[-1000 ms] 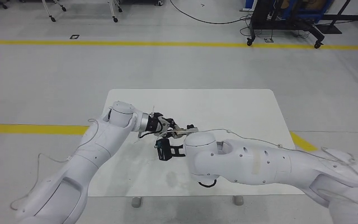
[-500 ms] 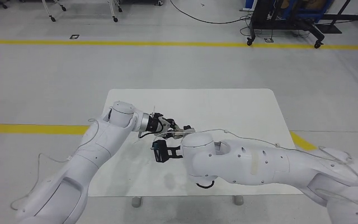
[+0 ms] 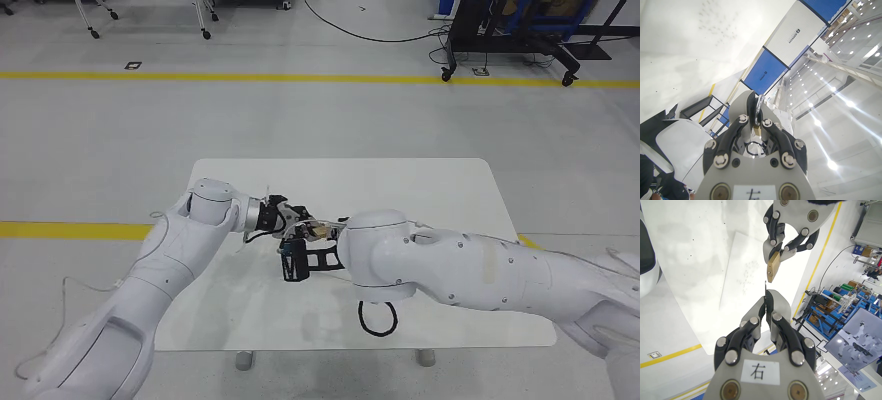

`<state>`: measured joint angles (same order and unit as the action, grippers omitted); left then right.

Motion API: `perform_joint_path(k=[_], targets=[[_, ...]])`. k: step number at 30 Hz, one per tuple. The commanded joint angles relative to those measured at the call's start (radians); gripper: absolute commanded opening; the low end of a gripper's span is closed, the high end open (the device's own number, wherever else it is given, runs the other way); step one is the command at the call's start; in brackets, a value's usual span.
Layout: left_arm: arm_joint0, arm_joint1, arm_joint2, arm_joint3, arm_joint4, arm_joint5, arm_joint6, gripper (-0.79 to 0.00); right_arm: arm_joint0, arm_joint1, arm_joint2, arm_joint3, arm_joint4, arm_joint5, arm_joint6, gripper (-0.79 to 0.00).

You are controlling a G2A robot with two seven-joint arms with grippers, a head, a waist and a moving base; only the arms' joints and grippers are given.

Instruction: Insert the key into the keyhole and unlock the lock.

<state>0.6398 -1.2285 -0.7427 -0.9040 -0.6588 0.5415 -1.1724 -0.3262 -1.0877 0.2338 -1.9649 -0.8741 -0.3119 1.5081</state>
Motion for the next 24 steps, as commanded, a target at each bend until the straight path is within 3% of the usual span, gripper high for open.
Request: perform_joint_path(k=[1, 3, 6, 11, 17, 24], targets=[[0.007, 0.004, -0.013, -0.010, -0.006, -0.027, -0.011, -0.785, 0.000, 0.000, -0.001, 0.000, 0.000, 0.000, 0.000, -0.785], [0.013, 0.008, -0.025, -0.019, -0.009, -0.051, -0.016, -0.785, -0.004, 0.000, 0.002, 0.001, 0.001, 0.004, -0.013, -0.785], [0.029, 0.015, -0.048, -0.032, -0.021, -0.087, -0.024, -0.785, -0.050, 0.022, 0.063, 0.026, 0.012, 0.017, -0.160, -0.785], [0.057, 0.028, -0.090, -0.066, -0.035, -0.126, -0.009, -0.785, -0.204, 0.117, 0.233, -0.029, -0.017, 0.050, -0.350, -0.785], [0.092, 0.039, -0.135, -0.101, -0.072, -0.173, -0.018, -0.785, -0.386, 0.207, 0.391, -0.042, -0.011, -0.036, -0.438, -0.785], [0.119, 0.061, -0.196, -0.114, -0.075, -0.191, -0.050, -0.785, -0.541, 0.271, 0.544, -0.089, -0.027, -0.111, -0.522, -0.785]])
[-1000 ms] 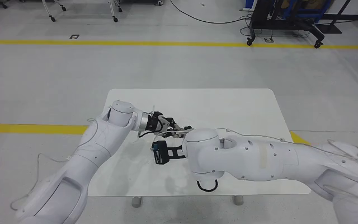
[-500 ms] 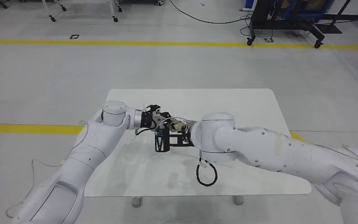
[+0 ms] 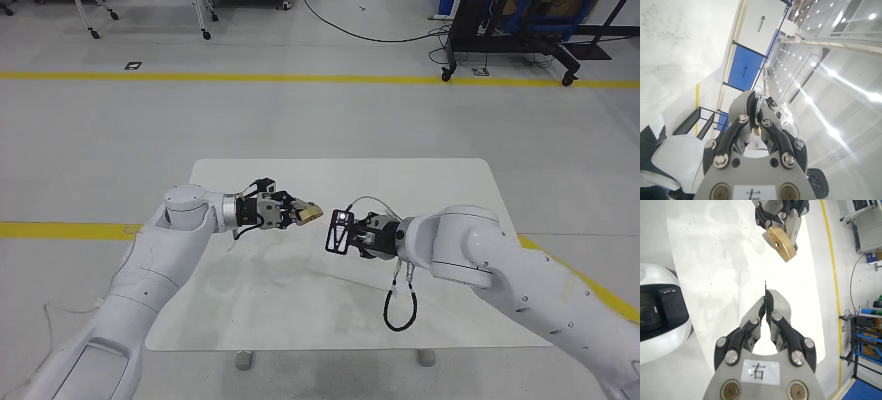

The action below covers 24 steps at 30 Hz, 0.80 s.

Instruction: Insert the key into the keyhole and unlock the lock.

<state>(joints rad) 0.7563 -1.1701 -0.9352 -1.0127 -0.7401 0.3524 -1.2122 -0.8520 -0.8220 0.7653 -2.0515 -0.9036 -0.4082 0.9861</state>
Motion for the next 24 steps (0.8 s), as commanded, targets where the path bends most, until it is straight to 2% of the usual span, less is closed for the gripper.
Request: perform_joint_path(k=[1, 9, 12, 14, 19, 24], targets=[[0.004, 0.006, -0.005, -0.014, 0.019, -0.005, -0.031, -0.785, -0.027, 0.010, 0.021, -0.001, 0.003, -0.036, 0.009, -0.785], [0.006, 0.014, -0.019, -0.028, 0.049, -0.028, -0.036, -0.785, -0.031, 0.012, 0.024, -0.001, -0.004, -0.044, 0.021, -0.785], [0.009, 0.014, -0.018, -0.032, 0.048, -0.030, -0.033, -0.785, -0.057, 0.009, 0.027, 0.062, 0.063, -0.067, -0.064, -0.785], [0.025, 0.012, -0.010, -0.067, 0.043, -0.040, -0.040, -0.785, -0.062, 0.006, 0.030, 0.117, 0.135, -0.114, -0.111, -0.785], [0.026, 0.013, 0.008, -0.095, 0.073, -0.057, -0.093, -0.785, -0.038, -0.008, 0.023, 0.208, 0.241, -0.198, -0.163, -0.785], [0.019, 0.005, 0.031, -0.082, 0.035, -0.054, -0.186, -0.785, -0.020, -0.022, 0.010, 0.264, 0.289, -0.218, -0.192, -0.785]])
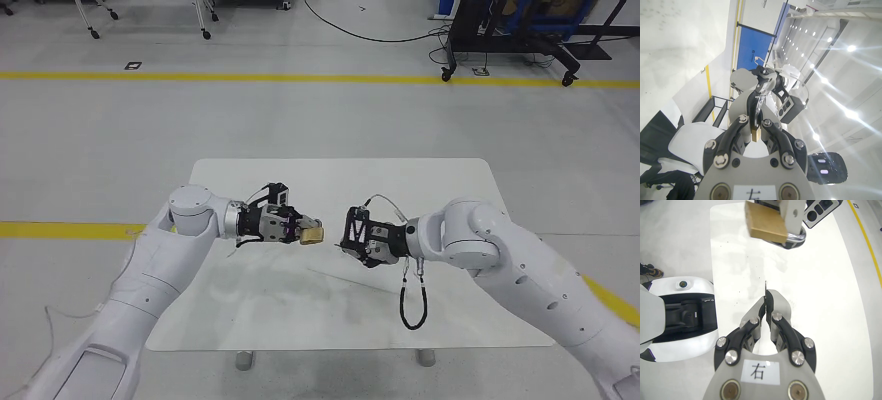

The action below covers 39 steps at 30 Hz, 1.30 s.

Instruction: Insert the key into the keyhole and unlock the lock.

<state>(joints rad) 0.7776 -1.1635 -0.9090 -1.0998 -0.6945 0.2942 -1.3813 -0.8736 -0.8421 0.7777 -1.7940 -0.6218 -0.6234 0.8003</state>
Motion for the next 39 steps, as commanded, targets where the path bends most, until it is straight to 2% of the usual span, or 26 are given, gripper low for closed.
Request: perform_joint_path(k=[1, 18, 27, 39], targets=[[-0.007, -0.005, 0.012, 0.011, -0.012, 0.004, -0.029, -0.785, 0.004, -0.005, -0.003, 0.014, 0.014, -0.007, -0.016, -0.785], [-0.053, -0.029, 0.068, 0.069, 0.004, -0.009, -0.042, -0.785, 0.030, -0.039, -0.035, 0.074, 0.068, -0.002, -0.032, -0.785], [-0.062, -0.033, 0.082, 0.070, 0.040, -0.002, -0.017, -0.785, 0.049, -0.057, -0.049, 0.093, 0.080, -0.002, -0.024, -0.785], [-0.063, -0.033, 0.084, 0.071, 0.054, 0.014, -0.007, -0.785, 0.034, -0.058, -0.019, 0.087, 0.075, -0.011, -0.029, -0.785]])
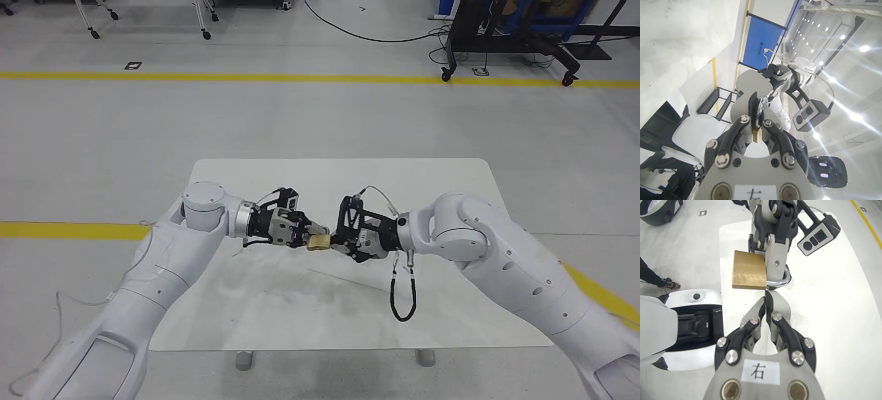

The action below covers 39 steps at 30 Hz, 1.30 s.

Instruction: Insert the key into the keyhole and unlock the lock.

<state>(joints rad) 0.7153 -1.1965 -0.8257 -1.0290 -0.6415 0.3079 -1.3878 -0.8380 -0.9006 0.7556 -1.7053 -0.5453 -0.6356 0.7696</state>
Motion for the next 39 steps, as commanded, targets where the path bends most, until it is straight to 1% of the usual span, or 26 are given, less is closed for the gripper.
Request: perform_joint_path(k=[1, 10, 16, 24, 27, 29, 33, 36, 39], targets=[[-0.001, 0.000, 0.001, 0.000, 0.004, 0.002, -0.001, -0.785, -0.004, 0.002, 0.009, -0.004, -0.002, 0.002, 0.002, -0.785], [-0.001, 0.000, 0.002, 0.001, 0.009, 0.006, -0.005, -0.785, -0.047, 0.014, 0.065, -0.027, 0.002, 0.005, -0.018, -0.785], [-0.002, 0.000, 0.003, 0.001, 0.012, 0.008, -0.010, -0.785, -0.089, 0.025, 0.117, -0.024, 0.035, -0.044, -0.077, -0.785], [-0.004, -0.002, 0.002, 0.011, 0.004, 0.009, -0.016, -0.785, -0.122, 0.031, 0.156, -0.019, 0.040, -0.063, -0.114, -0.785], [-0.002, -0.002, 0.001, 0.033, -0.004, 0.051, -0.006, -0.785, -0.138, 0.040, 0.197, -0.032, 0.020, -0.073, -0.132, -0.785], [-0.004, -0.003, 0.013, 0.046, 0.000, 0.108, -0.008, -0.785, -0.153, 0.050, 0.230, -0.070, -0.023, -0.083, -0.117, -0.785], [-0.018, -0.012, 0.086, 0.069, -0.017, 0.156, 0.032, -0.785, -0.178, 0.067, 0.273, -0.182, -0.115, -0.090, -0.035, -0.785], [-0.040, -0.016, 0.149, 0.090, -0.055, 0.176, 0.051, -0.785, -0.172, 0.070, 0.260, -0.271, -0.181, -0.093, 0.058, -0.785], [-0.066, -0.017, 0.206, 0.116, -0.091, 0.190, 0.065, -0.785, -0.142, 0.066, 0.217, -0.326, -0.220, -0.096, 0.148, -0.785]])
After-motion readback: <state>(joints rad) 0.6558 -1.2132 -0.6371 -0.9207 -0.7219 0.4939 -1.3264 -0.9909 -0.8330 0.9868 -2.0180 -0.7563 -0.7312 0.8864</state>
